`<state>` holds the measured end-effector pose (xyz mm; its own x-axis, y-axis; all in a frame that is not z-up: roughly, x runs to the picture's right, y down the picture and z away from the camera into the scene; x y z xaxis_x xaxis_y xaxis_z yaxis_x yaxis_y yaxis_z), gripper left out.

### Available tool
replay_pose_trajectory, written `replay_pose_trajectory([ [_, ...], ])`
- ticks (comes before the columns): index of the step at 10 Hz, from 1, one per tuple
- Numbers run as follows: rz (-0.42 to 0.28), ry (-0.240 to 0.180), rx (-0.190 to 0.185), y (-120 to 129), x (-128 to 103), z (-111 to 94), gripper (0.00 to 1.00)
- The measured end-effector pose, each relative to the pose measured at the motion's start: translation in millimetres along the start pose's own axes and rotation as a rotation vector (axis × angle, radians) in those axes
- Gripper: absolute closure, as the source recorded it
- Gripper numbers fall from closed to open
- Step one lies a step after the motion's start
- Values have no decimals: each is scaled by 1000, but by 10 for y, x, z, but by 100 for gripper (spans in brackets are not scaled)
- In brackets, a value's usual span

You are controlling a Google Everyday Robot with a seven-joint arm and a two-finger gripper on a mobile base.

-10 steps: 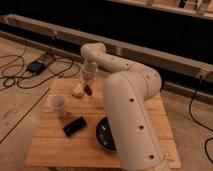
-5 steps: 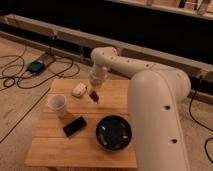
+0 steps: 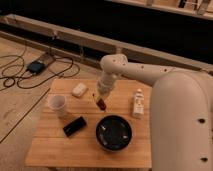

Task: Place the pepper in the ceramic bowl

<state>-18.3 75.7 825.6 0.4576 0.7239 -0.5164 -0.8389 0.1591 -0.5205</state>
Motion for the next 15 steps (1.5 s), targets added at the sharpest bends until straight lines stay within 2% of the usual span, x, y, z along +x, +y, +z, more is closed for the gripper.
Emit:
replay_pose_trajectory([
  [6,-14,10,-17,-44,640,80,100],
  [10,-45,21,-20,-63,896,78,100],
  [12,-63,31,-29,-71,1015,69,91],
  [14,-68,37,-37,-99,1099,51,69],
  [15,-70,38,-38,-113,1119,44,61],
])
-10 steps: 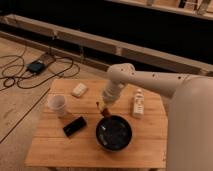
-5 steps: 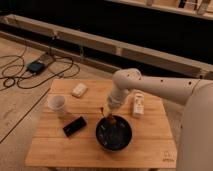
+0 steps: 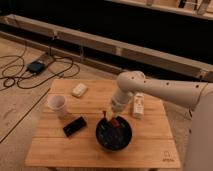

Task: Place the pepper in the ceramic bowl

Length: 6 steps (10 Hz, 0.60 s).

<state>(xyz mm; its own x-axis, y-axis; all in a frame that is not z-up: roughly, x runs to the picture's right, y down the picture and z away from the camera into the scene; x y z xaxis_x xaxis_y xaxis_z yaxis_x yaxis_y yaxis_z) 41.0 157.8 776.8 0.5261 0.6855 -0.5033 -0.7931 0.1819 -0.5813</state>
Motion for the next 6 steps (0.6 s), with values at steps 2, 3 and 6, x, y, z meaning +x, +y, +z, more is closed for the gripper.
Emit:
replay_pose_trajectory([
  [2,-10,6,-8,-4,35,-8,39],
  [3,-16,10,-12,-2,47,-13,28],
  [6,-31,20,-20,3,63,-17,20],
])
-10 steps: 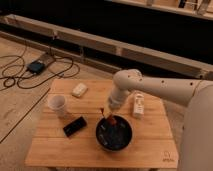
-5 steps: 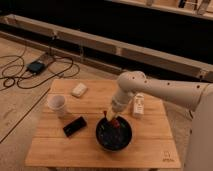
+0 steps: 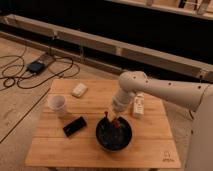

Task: Place the pepper in the ceramic bowl

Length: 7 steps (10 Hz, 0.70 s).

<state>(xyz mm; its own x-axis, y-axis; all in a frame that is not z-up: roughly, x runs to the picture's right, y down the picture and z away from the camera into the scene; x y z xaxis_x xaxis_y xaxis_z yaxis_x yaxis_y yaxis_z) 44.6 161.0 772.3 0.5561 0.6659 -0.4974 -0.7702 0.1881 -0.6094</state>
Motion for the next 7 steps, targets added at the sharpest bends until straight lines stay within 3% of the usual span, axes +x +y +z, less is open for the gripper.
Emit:
replay_pose_trajectory([
  [7,-17,4,-9,14,-10,-6,20],
])
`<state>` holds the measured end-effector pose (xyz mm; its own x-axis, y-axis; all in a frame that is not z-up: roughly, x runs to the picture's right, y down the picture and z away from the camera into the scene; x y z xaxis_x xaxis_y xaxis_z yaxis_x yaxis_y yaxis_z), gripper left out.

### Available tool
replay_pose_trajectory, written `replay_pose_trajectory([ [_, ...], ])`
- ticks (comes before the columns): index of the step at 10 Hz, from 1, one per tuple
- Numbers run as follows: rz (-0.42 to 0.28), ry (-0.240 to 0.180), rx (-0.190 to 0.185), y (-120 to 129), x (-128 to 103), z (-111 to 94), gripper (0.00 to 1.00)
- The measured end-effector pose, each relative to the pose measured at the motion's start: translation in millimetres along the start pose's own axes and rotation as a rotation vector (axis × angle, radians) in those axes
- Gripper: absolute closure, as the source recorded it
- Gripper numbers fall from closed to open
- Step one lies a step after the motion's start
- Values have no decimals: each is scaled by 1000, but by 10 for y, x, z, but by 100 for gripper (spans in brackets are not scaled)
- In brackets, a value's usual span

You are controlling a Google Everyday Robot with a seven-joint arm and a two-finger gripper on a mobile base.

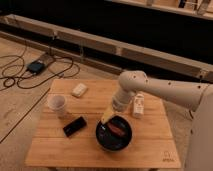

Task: Place the pepper in the ceramic bowl

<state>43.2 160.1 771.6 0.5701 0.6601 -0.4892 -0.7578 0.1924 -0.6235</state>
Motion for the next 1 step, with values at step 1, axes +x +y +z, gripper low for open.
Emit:
replay_pose_trajectory([
  [1,0,0,0,0,0,0,20],
])
